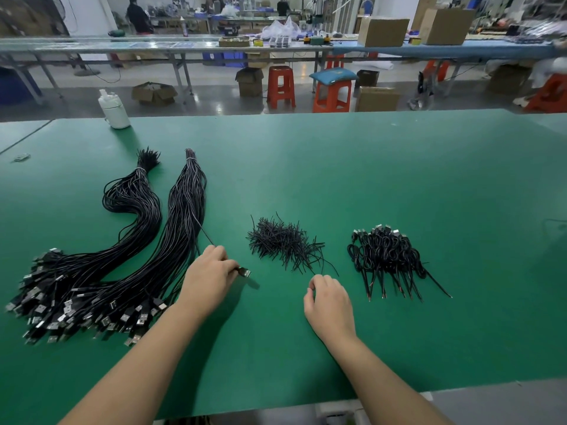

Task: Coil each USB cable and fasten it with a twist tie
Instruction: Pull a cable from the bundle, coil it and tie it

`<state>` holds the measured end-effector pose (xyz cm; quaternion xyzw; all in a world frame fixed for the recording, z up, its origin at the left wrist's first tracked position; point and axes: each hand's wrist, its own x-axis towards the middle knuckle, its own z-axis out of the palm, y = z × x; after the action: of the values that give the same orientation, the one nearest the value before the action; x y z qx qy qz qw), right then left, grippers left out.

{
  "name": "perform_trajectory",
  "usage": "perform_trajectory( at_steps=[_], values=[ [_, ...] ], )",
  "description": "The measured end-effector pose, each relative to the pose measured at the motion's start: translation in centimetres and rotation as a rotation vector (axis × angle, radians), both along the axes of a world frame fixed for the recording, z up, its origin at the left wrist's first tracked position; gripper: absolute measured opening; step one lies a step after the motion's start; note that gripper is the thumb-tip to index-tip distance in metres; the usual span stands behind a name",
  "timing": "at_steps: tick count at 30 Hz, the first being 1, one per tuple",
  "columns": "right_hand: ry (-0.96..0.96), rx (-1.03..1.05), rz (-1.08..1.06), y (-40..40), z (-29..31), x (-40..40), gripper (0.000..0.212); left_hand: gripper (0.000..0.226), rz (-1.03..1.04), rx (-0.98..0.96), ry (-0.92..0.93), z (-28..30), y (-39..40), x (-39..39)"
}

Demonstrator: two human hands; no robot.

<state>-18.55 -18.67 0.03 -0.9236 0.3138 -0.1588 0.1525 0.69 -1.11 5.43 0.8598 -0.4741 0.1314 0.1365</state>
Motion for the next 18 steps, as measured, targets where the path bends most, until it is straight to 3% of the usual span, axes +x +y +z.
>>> perform_trajectory(
  at_steps=[2,5,6,8,10,12,15,18],
  values=[
    [0.001,0.001,0.005,0.0,0.0,0.0,0.008,0.009,-0.068,-0.019,0.001,0.0,-0.4,-0.7],
    [-0.01,0.02,0.005,0.0,0.1,-0.1,0.008,0.022,-0.15,0.163,0.318,-0.3,-1.3,-3.1],
    [-0.016,0.026,0.007,0.0,0.1,-0.2,0.008,0.026,-0.174,0.155,0.55,-0.3,-1.7,-4.2],
    [-0.029,0.037,0.012,0.0,0.2,-0.2,0.007,0.04,-0.19,-0.036,1.195,-0.3,-2.5,-6.7],
    [-0.059,0.066,0.002,0.0,0.3,-0.2,0.007,0.044,-0.192,-0.248,1.639,-0.6,-3.3,-8.0],
    [-0.092,0.1,-0.011,-0.2,0.3,-0.2,0.009,0.04,-0.147,-0.366,1.753,-0.8,-4.1,-8.5],
    [-0.127,0.137,0.002,-0.3,0.3,-0.2,0.015,0.042,0.014,-0.56,1.769,-1.5,-5.0,-8.6],
    [-0.122,0.178,0.03,-0.4,0.3,-0.3,0.022,0.045,0.05,-0.689,1.807,-2.3,-4.9,-8.4]
  ],
)
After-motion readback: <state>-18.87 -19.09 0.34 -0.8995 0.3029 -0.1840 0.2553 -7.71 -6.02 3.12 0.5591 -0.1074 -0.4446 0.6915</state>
